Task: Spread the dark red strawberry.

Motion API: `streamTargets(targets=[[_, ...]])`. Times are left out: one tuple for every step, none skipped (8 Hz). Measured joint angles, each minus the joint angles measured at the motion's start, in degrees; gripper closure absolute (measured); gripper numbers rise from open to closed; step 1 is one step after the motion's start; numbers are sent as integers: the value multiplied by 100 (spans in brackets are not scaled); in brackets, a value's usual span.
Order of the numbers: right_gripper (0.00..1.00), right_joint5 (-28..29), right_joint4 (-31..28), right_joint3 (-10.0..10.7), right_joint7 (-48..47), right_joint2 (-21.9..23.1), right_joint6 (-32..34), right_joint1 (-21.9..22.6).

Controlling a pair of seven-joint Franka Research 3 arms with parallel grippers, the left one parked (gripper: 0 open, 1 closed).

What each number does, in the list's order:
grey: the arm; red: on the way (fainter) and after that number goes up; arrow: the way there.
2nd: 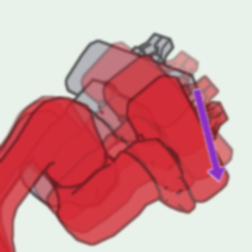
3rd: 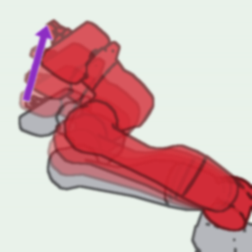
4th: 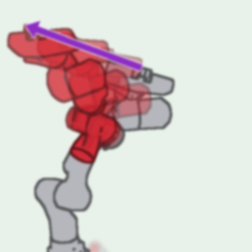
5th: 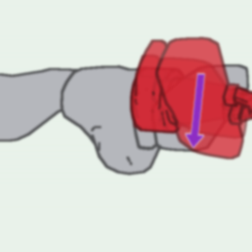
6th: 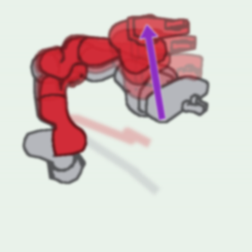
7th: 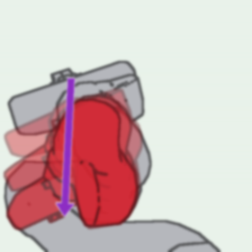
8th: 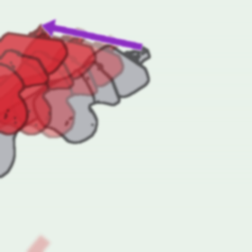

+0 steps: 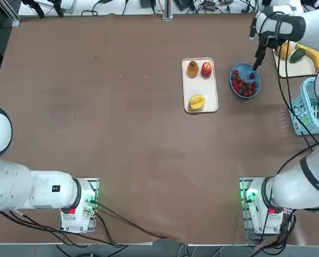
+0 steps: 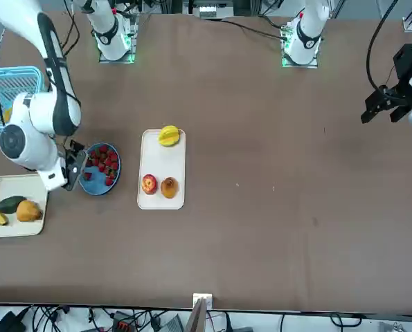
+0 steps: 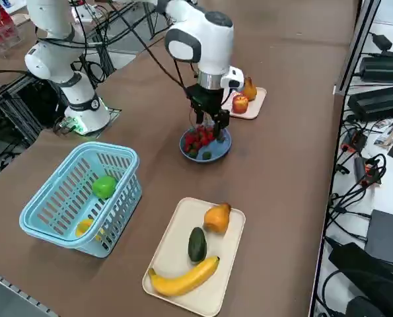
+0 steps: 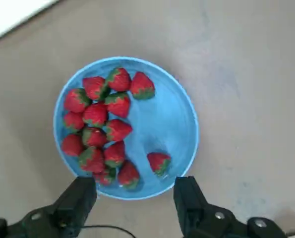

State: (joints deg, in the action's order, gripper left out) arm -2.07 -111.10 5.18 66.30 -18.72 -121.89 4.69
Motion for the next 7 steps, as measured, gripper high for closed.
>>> streamTargets(targets=[[4,0,-263,-18,-7,169,-53,13],[4,0,-615,-28,-7,315,-368,33],[4,-1,-1046,-34,19,441,-874,66],[6,-6,-1423,-43,103,527,-1232,127],[8,-7,-1627,-48,272,564,-1366,185],[10,-7,-1731,-49,513,579,-1418,214],[13,-7,-1769,-49,747,580,-1427,217]])
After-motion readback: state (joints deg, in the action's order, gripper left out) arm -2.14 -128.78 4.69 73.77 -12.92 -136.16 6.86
